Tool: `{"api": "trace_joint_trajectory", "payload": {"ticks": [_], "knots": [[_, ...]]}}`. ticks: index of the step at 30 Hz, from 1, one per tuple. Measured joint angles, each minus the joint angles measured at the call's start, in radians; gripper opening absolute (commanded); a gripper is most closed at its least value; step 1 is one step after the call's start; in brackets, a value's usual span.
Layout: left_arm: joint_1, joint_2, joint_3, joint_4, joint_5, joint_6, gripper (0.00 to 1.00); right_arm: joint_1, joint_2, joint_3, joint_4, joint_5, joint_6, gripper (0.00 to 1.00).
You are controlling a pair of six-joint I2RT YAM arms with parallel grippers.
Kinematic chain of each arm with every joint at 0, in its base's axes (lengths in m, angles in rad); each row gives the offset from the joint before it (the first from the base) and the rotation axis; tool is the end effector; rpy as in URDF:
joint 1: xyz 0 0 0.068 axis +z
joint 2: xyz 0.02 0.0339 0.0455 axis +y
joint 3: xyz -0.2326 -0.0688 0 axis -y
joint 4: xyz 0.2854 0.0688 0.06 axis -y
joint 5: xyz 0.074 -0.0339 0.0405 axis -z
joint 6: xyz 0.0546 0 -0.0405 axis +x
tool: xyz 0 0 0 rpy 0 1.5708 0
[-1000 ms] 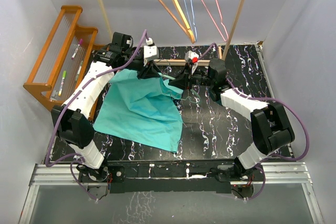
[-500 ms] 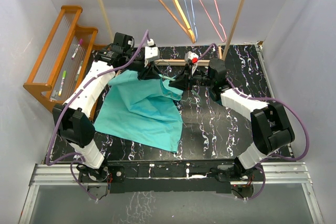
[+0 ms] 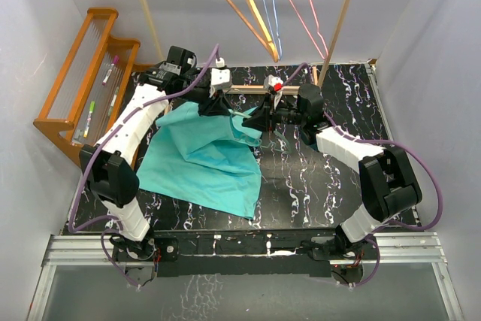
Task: Place the t-shirt on the hanger
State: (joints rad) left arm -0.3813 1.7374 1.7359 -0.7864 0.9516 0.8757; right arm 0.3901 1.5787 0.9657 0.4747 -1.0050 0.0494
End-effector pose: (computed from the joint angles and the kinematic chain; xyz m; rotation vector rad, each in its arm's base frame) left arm 0.3720 -0.1970 0.3275 1.5563 1.4005 -0.8163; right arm 0.3451 0.1917 0.2167 -1.0326 1.4571 1.1697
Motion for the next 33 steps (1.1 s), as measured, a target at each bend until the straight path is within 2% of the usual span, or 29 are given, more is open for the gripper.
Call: {"api": "trace_joint_trajectory", "payload": {"ticks": [5, 14, 18, 22, 33], "knots": [[-0.002, 0.010, 0.037, -0.065, -0.011, 0.062, 0.00, 0.005, 0.000, 0.011, -0.018, -0.001, -0.009, 0.17], [-0.029, 0.005, 0.043, -0.159, -0.033, 0.171, 0.00, 0.017, 0.019, 0.059, -0.023, 0.013, -0.013, 0.55], [-0.032, -0.007, 0.038, -0.182, -0.034, 0.196, 0.00, 0.022, 0.034, 0.070, -0.006, 0.015, -0.005, 0.63], [-0.032, -0.022, 0.027, -0.190, -0.039, 0.216, 0.00, 0.023, 0.035, 0.071, 0.001, 0.019, 0.006, 0.67], [0.025, -0.037, 0.007, -0.194, -0.055, 0.245, 0.00, -0.008, -0.009, 0.062, 0.032, 0.051, 0.053, 0.68]]}}
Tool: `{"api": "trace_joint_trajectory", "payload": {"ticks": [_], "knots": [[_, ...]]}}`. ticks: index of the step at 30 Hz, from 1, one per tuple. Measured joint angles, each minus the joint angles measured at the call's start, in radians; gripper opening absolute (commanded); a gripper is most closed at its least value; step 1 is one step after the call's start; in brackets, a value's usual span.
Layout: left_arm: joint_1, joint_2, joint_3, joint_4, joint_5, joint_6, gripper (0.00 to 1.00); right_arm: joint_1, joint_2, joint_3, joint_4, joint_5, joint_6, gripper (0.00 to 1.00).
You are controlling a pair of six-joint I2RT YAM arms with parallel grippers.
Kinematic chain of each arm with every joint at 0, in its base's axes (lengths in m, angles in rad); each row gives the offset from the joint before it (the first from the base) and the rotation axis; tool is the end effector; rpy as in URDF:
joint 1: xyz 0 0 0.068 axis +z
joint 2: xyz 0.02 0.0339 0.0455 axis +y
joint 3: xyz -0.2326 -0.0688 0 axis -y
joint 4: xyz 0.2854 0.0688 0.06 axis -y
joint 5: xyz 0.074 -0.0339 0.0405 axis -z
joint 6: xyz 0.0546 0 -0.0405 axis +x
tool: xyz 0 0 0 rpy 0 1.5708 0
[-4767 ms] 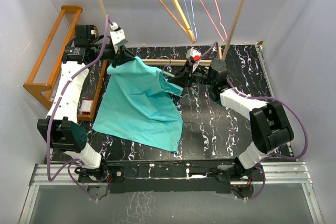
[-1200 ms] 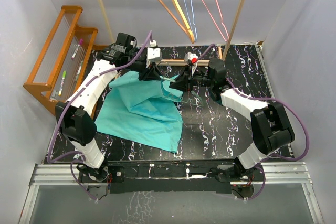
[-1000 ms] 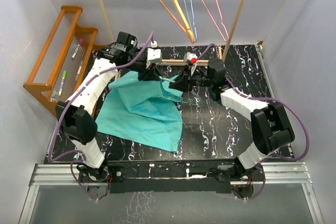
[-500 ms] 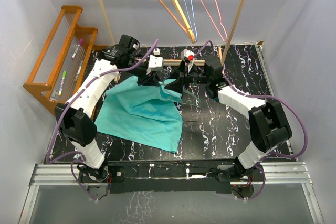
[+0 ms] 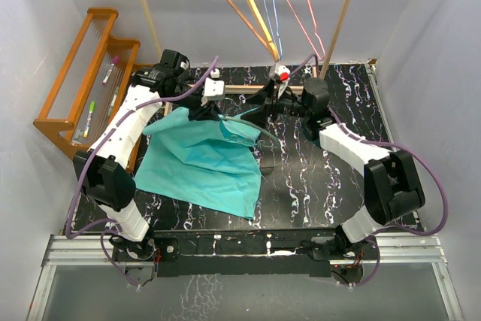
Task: Place the t-shirt on the hanger
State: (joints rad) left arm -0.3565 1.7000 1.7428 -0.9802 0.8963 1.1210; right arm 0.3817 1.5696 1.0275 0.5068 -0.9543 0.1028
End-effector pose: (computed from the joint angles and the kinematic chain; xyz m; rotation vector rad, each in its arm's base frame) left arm 0.3567 -0.1783 0.3292 1.7002 1.3630 -0.6971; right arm 0.3552 0.1906 0.2465 -0.9704 1.4113 1.1240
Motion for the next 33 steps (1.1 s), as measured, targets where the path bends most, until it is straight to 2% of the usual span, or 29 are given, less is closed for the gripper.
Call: {"api": "trace_joint_trajectory", "payload": {"ticks": [3, 7, 12, 19, 25, 33], "knots": [[0.034, 0.000, -0.006, -0.002, -0.005, 0.008, 0.00, -0.022, -0.044, -0.011, 0.027, 0.014, 0.033, 0.68], [0.070, 0.000, -0.014, 0.000, -0.007, 0.012, 0.00, -0.044, -0.075, -0.011, 0.043, 0.047, 0.063, 0.62], [0.090, 0.000, -0.016, -0.003, -0.006, 0.016, 0.00, -0.069, -0.071, -0.011, -0.035, 0.119, 0.082, 0.54], [0.090, -0.011, -0.016, -0.069, 0.017, 0.065, 0.00, -0.100, 0.058, 0.006, -0.167, 0.181, 0.071, 0.52], [0.090, -0.013, -0.015, -0.162, 0.039, 0.127, 0.00, -0.097, 0.187, 0.061, -0.261, 0.139, 0.034, 0.50], [0.090, -0.013, -0.010, -0.204, 0.053, 0.156, 0.00, -0.013, 0.237, 0.117, -0.348, 0.083, -0.052, 0.50]]}}
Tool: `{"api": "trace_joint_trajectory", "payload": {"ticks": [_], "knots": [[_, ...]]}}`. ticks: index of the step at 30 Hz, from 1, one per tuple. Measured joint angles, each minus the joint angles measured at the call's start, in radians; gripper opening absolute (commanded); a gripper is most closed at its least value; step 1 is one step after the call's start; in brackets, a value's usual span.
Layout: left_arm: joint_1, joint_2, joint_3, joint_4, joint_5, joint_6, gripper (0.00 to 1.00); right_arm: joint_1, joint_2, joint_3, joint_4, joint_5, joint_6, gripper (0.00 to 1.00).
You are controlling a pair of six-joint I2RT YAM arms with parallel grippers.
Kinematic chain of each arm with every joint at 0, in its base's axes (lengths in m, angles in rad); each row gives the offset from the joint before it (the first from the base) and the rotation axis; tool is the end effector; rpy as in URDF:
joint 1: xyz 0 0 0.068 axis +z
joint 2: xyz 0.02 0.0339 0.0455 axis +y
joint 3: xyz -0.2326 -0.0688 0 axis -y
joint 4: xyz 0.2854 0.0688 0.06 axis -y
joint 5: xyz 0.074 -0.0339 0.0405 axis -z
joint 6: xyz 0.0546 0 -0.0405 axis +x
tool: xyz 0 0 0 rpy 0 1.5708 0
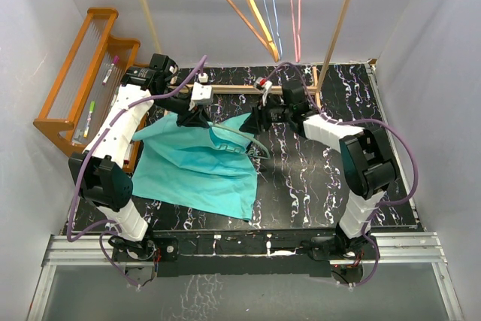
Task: Place the t-shirt on the hanger
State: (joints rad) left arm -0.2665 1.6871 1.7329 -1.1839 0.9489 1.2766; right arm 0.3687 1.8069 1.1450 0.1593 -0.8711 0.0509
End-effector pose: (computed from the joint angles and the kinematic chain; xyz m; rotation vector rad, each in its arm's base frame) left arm 0.3488 -0.1412 0.3215 1.7239 1.4137 -0.7601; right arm 0.3880 0.1947 0.1590 -0.8586 1.8846 1.1547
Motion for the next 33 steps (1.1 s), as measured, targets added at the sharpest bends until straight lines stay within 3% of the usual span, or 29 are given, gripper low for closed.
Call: {"api": "trace_joint_trajectory", "payload": {"ticks": [14, 20, 26, 30, 33], "knots": [[-0.001, 0.000, 0.003, -0.007, 0.005, 0.006, 0.00, 0.118, 0.000, -0.102, -0.040, 0.061, -0.075, 0.51], [-0.001, 0.000, 0.003, -0.007, 0.005, 0.006, 0.00, 0.147, 0.002, -0.103, -0.038, 0.135, -0.084, 0.45], [-0.007, 0.000, 0.003, -0.009, 0.004, 0.006, 0.00, 0.173, 0.031, -0.094, -0.024, 0.240, -0.086, 0.31], [-0.008, 0.000, 0.003, -0.011, 0.004, 0.006, 0.00, 0.184, 0.033, -0.094, -0.010, 0.321, -0.091, 0.13], [-0.007, 0.000, 0.003, -0.011, 0.005, 0.006, 0.00, 0.180, 0.032, -0.105, 0.001, 0.389, -0.097, 0.08]]}}
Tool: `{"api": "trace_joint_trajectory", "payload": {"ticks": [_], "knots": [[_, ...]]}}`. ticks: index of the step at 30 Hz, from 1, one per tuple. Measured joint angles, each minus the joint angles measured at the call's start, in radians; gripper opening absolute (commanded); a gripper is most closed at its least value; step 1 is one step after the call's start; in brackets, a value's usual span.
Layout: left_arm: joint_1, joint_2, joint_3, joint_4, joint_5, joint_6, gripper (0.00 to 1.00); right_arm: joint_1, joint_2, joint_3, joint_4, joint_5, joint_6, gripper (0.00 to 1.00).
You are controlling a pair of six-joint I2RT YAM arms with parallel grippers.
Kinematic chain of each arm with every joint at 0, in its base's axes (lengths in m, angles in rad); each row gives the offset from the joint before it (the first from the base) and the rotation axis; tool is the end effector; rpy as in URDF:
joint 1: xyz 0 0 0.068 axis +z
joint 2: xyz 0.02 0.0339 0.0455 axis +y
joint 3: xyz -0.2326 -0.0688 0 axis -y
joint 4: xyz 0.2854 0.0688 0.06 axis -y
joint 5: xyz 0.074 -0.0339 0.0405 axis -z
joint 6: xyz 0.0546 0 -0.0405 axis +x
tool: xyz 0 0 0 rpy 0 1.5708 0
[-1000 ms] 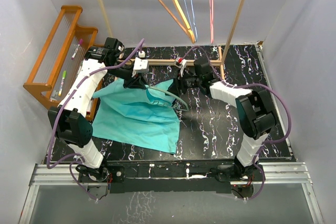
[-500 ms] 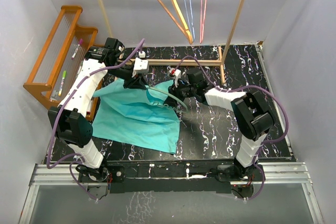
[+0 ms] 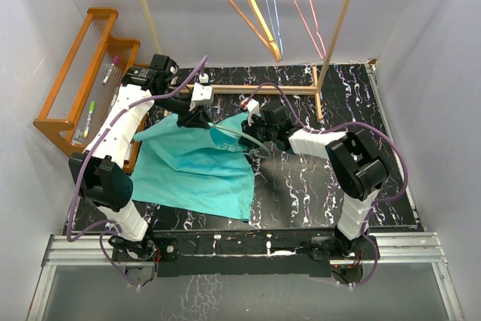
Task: Place the t-shirt on the hanger
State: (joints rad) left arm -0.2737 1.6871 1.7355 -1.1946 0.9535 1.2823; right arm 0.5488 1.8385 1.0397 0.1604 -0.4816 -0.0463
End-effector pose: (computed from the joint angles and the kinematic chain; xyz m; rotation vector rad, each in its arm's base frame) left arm 0.3468 -0.1436 0.3220 1.7320 1.4061 -0.7717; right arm 0.3467 0.2417 0.1022 -0.9155 2.0474 0.8079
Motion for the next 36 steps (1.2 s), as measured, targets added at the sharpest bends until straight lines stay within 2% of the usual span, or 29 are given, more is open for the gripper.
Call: {"api": "trace_joint_trajectory", "payload": {"ticks": [6, 12, 25, 36], "knots": [[0.002, 0.000, 0.000, 0.019, -0.002, -0.013, 0.00, -0.001, -0.031, -0.047, 0.008, 0.116, -0.009, 0.08], [0.002, -0.058, -0.082, 0.150, -0.038, -0.070, 0.00, -0.004, -0.064, -0.074, 0.006, 0.164, -0.013, 0.08], [0.002, -0.157, -0.298, 0.463, -0.166, -0.183, 0.00, -0.041, -0.146, -0.107, -0.035, 0.196, -0.012, 0.08], [0.011, -0.158, -0.362, 0.576, -0.190, -0.220, 0.00, -0.062, -0.149, -0.121, -0.041, 0.191, -0.009, 0.08]]}}
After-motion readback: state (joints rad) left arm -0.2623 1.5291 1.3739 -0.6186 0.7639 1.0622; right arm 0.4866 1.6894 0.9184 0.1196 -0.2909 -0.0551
